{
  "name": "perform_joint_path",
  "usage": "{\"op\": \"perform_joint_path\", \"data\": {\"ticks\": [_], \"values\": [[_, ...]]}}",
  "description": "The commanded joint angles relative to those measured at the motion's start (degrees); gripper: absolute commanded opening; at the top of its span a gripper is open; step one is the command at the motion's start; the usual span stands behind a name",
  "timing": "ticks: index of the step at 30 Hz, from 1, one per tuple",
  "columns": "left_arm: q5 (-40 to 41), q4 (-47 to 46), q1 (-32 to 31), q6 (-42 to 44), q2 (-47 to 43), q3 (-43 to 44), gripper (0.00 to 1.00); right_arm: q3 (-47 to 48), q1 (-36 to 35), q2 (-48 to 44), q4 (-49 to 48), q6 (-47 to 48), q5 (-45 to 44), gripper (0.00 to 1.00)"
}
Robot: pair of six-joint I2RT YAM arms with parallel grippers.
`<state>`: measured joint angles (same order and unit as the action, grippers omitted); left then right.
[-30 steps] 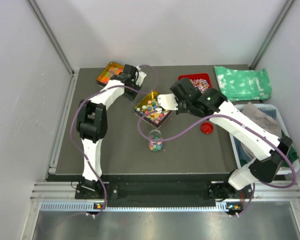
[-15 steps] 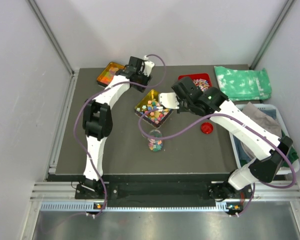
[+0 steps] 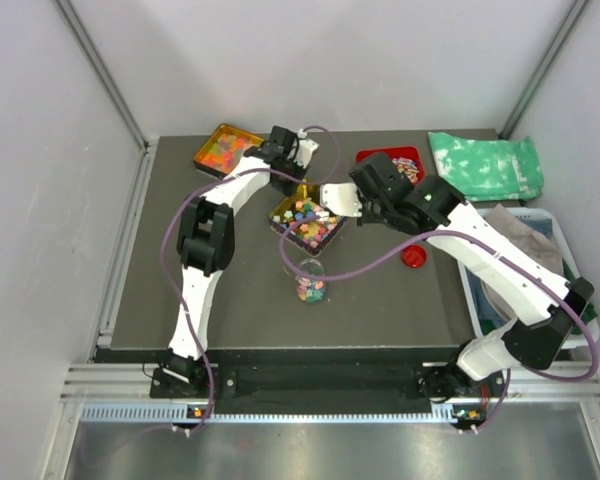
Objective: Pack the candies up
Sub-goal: Adjust the storage box at the center of the board.
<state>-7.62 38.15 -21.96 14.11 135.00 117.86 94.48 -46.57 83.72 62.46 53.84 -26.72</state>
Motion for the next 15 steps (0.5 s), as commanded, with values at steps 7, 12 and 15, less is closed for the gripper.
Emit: {"op": "perform_joint_path", "data": {"ticks": [7, 12, 15], "values": [[6.5, -1.4, -2.7, 3.1, 0.0, 2.9, 0.14, -4.9, 0.4, -1.4, -4.3, 2.8, -0.6, 0.00], [12.0, -1.9, -4.5, 4.9, 0.2, 3.2, 0.02, -7.5, 0.4, -0.1, -10.1, 8.5, -3.3, 0.00], [14.8, -2.7, -5.3, 5.3, -0.1, 3.5, 0.00, -8.0, 0.5, 1.4, -12.6, 11.5, -4.7, 0.00]]}}
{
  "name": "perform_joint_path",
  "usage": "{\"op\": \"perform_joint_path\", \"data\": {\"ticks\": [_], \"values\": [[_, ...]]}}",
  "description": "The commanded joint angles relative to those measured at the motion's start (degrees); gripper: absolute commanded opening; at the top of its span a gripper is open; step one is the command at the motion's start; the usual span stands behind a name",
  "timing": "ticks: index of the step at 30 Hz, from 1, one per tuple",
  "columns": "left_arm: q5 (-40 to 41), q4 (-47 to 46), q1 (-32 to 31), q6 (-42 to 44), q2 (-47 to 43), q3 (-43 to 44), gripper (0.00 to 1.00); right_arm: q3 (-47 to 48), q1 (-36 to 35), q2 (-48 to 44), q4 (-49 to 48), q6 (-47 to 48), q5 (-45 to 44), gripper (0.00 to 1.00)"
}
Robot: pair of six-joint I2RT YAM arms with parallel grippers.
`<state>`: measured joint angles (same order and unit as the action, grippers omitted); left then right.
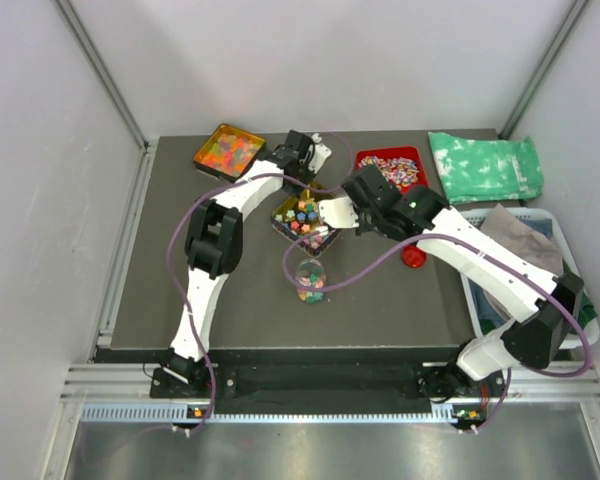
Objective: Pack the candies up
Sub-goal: Adjust the storage box at the center of the board.
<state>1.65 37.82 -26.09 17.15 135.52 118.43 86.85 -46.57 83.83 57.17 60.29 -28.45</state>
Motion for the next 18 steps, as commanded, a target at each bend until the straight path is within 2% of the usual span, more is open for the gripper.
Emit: {"op": "perform_joint_path", "data": {"ticks": [1, 7, 8, 12, 18], "values": [[6.2, -2.7, -1.2, 2.5, -0.6, 3.2, 0.00, -0.4, 0.5, 2.2, -7.7, 5.5, -2.9, 0.00], [5.5, -3.3, -1.3, 1.2, -2.8, 4.2, 0.00, 0.6, 1.4, 5.1, -10.1, 5.2, -1.8, 0.00], [4.4, -3.3, -1.2, 0.8, -3.2, 4.1, 0.04, 1.1, 1.7, 5.5, -10.2, 3.2, -0.7, 0.00], [-0.5, -3.7, -1.2, -1.1, -5.4, 1.7, 0.10, 0.8, 4.8, 5.4, -11.1, -2.4, 3.7, 0.00], [-1.1, -5.1, -0.9, -1.8, -4.2, -1.7, 0.09, -2.6, 8.0, 5.4, -12.5, -7.9, 8.3, 0.00]]}}
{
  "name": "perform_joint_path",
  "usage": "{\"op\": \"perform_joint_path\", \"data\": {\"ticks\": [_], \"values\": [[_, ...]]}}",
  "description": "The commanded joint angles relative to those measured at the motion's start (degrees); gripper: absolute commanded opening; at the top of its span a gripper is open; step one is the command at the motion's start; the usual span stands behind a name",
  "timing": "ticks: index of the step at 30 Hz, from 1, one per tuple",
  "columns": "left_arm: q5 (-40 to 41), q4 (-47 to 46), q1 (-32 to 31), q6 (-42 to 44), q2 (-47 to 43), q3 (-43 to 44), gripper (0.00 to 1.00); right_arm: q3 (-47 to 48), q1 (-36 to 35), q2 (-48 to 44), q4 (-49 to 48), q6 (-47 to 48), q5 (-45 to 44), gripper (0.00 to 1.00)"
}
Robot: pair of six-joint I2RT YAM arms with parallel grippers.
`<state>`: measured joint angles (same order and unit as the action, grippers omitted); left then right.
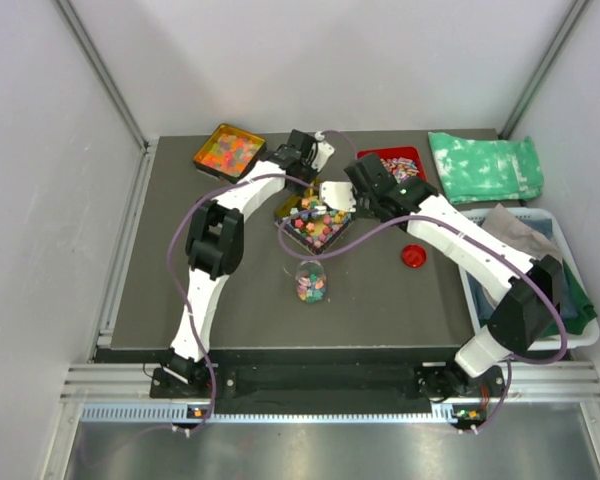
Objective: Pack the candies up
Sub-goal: Adjust the storage box at the center of the board, then adjust the spatula.
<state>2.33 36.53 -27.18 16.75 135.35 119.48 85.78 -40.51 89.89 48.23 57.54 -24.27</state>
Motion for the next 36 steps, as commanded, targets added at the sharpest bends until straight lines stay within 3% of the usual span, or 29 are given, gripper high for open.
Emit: {"op": "perform_joint_path", "data": {"ticks": [1, 3, 6, 10, 11, 14, 19, 23, 36], "values": [[-2.1, -4.2, 0.3, -1.6, -4.0, -3.5, 0.10, -2.9, 2.5, -0.7, -3.8, -5.6, 4.3, 0.00], [-2.1, -4.7, 0.5, -2.2, -4.0, -5.0, 0.11, -4.3, 3.0, -1.0, -4.5, -6.0, 4.7, 0.00], [-3.6, -5.4, 0.5, -2.7, -4.0, -6.1, 0.29, -6.5, 3.6, -1.4, -5.5, -7.4, 5.5, 0.00], [-4.4, -5.4, 1.4, -4.1, -4.5, -5.8, 0.36, -8.3, 4.5, -2.6, -7.1, -10.6, 6.5, 0.00], [-5.3, -5.7, 2.0, -6.0, -5.7, -5.8, 0.43, -8.8, 4.7, -2.9, -7.3, -11.1, 7.3, 0.00], [-13.5, -5.9, 5.5, -11.6, -8.8, -4.9, 0.47, -11.1, 5.8, -3.9, -9.0, -12.4, 8.0, 0.00], [-32.4, -7.0, 9.3, -16.6, -13.3, -5.2, 0.48, -13.2, 6.3, -4.1, -11.2, -14.4, 8.2, 0.00], [-42.7, -8.9, 9.3, -18.9, -16.1, -8.4, 0.48, -11.9, 6.2, -3.5, -12.2, -16.3, 8.6, 0.00], [-42.7, -9.4, 4.3, -19.7, -13.3, -6.9, 0.50, -4.2, 5.0, -0.7, -11.4, -18.8, 10.3, 0.00]]}}
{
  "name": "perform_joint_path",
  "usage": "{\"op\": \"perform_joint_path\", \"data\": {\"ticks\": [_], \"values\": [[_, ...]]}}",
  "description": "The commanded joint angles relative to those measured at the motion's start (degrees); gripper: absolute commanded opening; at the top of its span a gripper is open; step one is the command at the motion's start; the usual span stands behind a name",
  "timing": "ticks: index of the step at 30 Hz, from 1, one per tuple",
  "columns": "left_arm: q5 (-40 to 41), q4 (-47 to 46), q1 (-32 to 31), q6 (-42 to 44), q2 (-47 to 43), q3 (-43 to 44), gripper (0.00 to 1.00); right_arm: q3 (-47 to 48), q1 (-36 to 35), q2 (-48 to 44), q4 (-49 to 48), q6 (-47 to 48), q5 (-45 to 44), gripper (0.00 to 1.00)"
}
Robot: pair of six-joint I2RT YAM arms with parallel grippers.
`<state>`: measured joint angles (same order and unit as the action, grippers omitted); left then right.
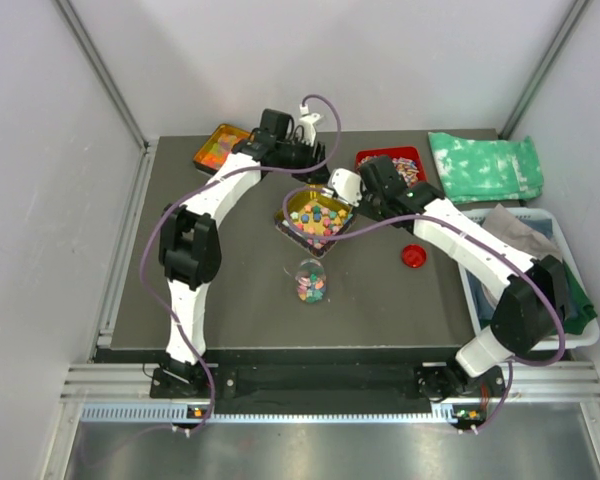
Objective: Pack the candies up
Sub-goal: Adjust the spatula.
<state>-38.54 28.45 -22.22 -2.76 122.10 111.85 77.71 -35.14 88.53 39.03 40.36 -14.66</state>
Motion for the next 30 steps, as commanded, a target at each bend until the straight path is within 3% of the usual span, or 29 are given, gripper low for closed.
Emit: {"op": "perform_joint_path", "data": {"ticks": [1, 15, 30], "values": [[-2.1, -1.3, -1.0, -0.1, -0.1, 0.6, 0.50, 4.3, -0.5, 0.9, -2.3, -1.6, 0.5, 0.00], [-0.5, -2.6, -1.2, -0.7, -2.0, -0.4, 0.49, -1.4, -0.4, 0.1, -2.6, -0.6, 0.2, 0.00], [-2.0, -2.2, -2.6, 0.2, -2.7, -3.0, 0.49, 4.6, -0.3, 3.8, -4.6, -1.2, -1.5, 0.00]]}}
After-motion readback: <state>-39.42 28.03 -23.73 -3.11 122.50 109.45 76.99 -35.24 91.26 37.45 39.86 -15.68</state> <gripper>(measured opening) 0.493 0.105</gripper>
